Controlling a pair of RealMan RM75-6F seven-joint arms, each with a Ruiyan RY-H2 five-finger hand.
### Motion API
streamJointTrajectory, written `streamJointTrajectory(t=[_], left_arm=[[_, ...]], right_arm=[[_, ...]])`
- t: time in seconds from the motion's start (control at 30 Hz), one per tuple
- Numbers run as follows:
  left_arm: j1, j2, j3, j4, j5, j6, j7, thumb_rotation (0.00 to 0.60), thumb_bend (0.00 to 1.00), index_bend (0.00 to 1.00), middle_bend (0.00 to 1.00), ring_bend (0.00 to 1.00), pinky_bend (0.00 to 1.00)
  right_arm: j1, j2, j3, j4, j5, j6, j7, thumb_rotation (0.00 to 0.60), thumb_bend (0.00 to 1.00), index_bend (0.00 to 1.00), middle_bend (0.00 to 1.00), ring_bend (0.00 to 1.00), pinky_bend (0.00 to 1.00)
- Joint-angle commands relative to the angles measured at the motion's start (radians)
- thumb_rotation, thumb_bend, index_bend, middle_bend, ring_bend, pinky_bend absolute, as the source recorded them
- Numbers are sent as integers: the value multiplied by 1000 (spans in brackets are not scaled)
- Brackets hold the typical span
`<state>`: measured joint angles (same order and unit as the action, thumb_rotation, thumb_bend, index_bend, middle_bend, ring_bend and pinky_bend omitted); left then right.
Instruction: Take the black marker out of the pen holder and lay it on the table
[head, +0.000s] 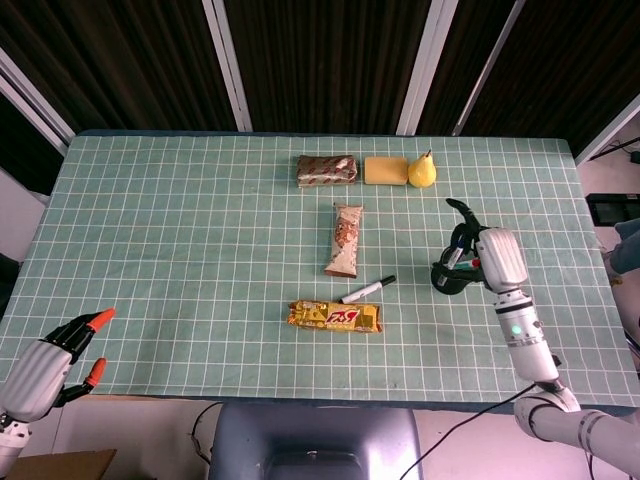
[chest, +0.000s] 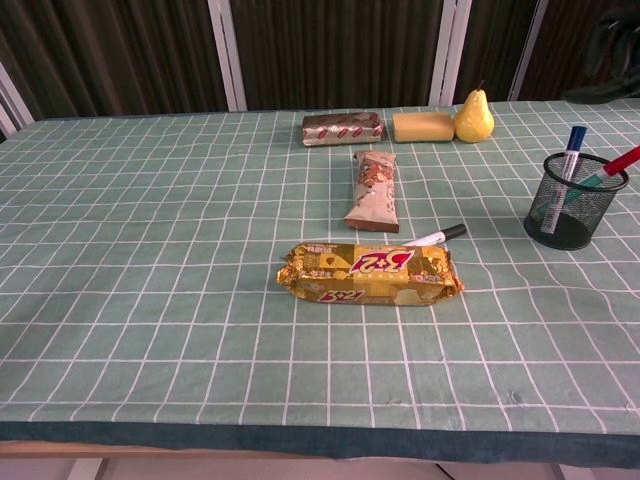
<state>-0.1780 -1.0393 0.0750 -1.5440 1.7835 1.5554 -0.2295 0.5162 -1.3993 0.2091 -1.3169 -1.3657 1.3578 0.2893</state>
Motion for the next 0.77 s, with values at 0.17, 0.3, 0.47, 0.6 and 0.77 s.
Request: streamJointTrajectory(t=[0.17, 0.3, 0.47, 0.6, 0.77], left_arm=[[-4, 0, -1, -3, -3, -10, 4, 600, 503, 102, 160, 180, 379], [-6, 0, -1, -6, -5, -16, 9, 600, 503, 102, 160, 181, 379], [-7, 0, -1, -11, -7, -21, 19, 600, 503, 102, 160, 180, 379], [-7, 0, -2, -15, -10, -22, 23, 600, 503, 102, 161, 181, 379], [-3, 0, -2, -15, -8, -16, 25, 600, 503, 102, 160, 181, 379]], right_arm=[[-211, 210, -57, -269, 1, 147, -209, 600, 270, 268, 345, 249, 253], [-262, 248, -99, -321, 38, 127, -264, 600, 271, 182, 219, 127, 170], [-296, 265, -126, -364, 54, 101, -283, 600, 277, 67, 108, 41, 160], [-308, 254, -124, -360, 43, 111, -297, 600, 296, 41, 92, 26, 158], [-318, 243, -116, -358, 25, 124, -299, 600, 301, 40, 92, 26, 157]])
